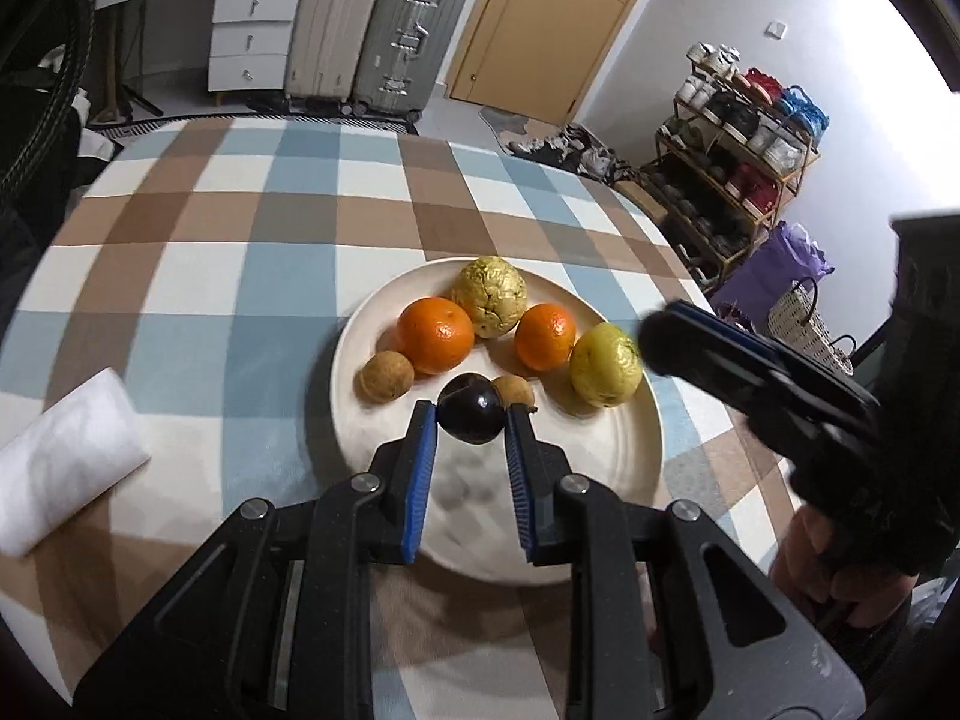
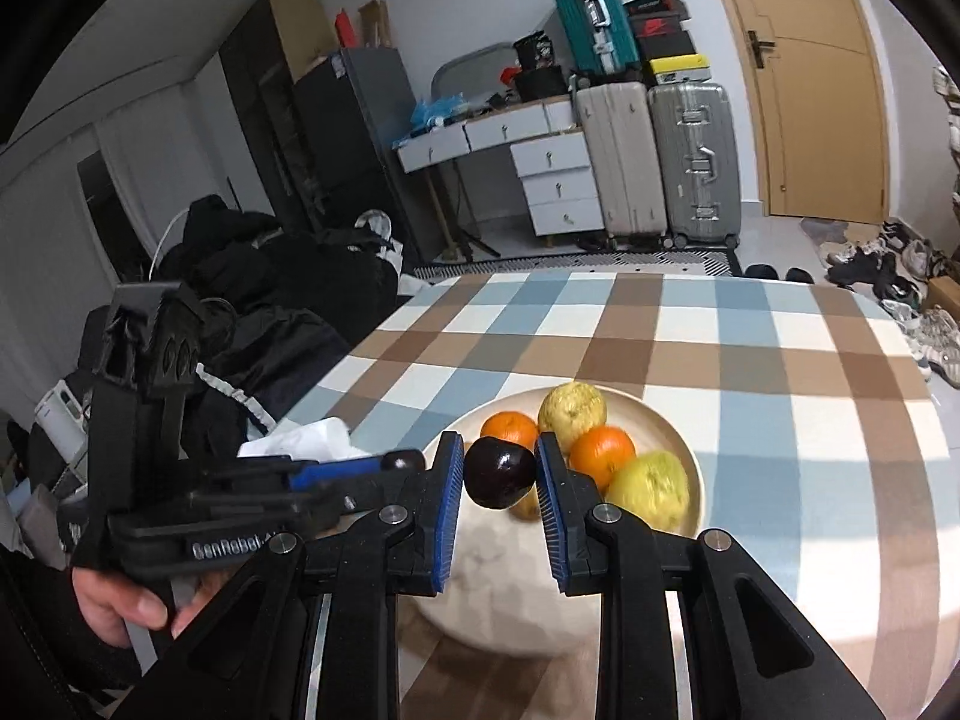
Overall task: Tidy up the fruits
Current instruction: 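Carry both plums onto the cream plate and open both tools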
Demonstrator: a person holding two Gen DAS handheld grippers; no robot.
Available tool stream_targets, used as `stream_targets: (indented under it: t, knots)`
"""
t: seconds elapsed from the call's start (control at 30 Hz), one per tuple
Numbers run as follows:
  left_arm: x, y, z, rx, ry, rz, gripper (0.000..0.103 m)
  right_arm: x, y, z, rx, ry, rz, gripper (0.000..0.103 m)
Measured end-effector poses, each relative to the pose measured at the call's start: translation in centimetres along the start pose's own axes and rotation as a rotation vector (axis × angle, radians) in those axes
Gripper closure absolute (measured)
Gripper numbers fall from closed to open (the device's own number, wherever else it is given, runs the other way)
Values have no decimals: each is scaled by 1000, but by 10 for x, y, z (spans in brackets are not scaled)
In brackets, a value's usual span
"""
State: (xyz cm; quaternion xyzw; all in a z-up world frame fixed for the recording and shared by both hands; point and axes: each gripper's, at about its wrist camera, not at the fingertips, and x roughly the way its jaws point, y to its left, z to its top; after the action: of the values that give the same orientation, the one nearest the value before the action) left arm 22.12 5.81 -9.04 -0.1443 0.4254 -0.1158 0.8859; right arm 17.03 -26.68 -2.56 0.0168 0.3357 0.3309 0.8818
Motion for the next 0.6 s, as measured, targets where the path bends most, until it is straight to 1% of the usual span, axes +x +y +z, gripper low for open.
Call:
stream_targets:
  t: [0.1, 0.23, 0.3, 0.43, 0.6]
  knots:
    - [15, 0, 4, 30, 3, 7, 82, 25, -3, 7, -13, 39, -1, 78]
    - [34, 2, 8, 30, 33, -16, 82, 57, -8, 10, -20, 85, -6, 78]
    - [40, 2, 9, 38, 40, -14, 82, 67, -8, 10, -26, 102, -9, 78]
    - [47, 0, 9, 52, 45, -14, 82, 80, -13, 9, -16, 113, -30, 78]
    - [54, 4, 10, 42, 59, -13, 82, 91, -19, 6, 1, 139, -39, 78]
